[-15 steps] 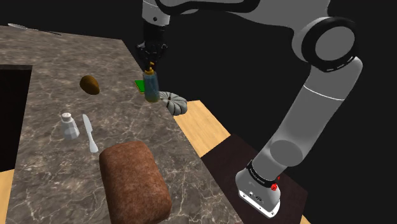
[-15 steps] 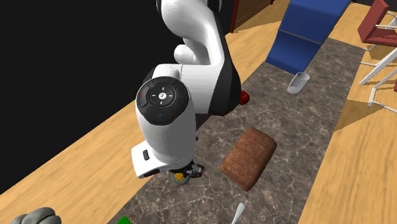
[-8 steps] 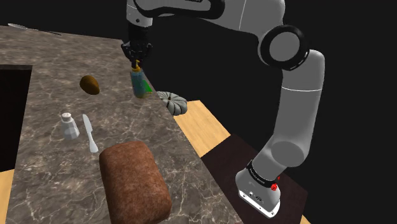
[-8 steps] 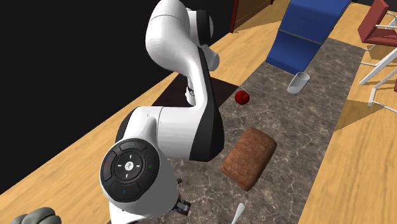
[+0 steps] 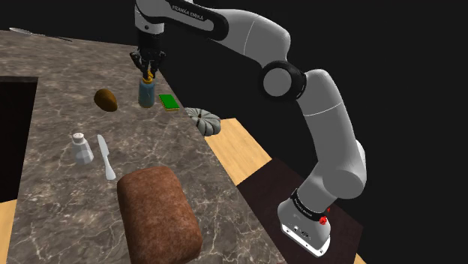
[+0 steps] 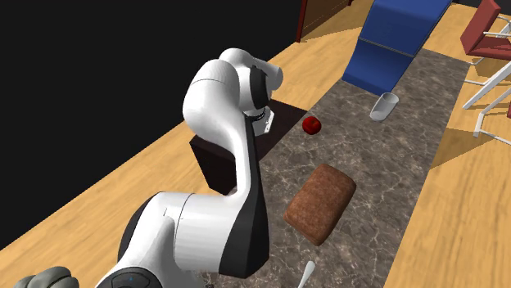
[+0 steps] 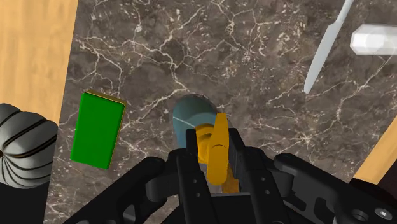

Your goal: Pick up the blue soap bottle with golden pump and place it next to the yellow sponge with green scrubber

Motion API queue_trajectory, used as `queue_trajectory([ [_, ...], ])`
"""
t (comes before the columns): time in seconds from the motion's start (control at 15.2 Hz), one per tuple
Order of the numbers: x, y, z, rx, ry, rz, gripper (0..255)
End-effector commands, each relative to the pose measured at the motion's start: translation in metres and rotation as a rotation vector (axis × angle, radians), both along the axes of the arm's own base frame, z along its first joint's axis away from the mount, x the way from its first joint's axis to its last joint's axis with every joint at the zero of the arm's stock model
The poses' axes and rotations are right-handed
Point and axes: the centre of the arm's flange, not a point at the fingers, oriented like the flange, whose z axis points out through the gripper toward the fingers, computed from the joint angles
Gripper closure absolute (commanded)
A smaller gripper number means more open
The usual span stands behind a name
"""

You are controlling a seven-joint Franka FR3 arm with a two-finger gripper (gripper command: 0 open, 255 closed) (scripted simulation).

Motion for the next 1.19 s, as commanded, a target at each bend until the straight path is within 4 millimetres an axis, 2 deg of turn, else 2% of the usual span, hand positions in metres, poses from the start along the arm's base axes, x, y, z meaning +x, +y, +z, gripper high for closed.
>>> queue_trajectory([
  [0.0, 0.001, 0.0, -0.01, 0.0, -0.001, -0.001, 255],
  [0.79, 0.001, 0.0, -0.072, 0.0, -0.001, -0.001, 255],
  [1.12, 0.001, 0.0, -0.072, 0.0, -0.001, -0.001, 255],
])
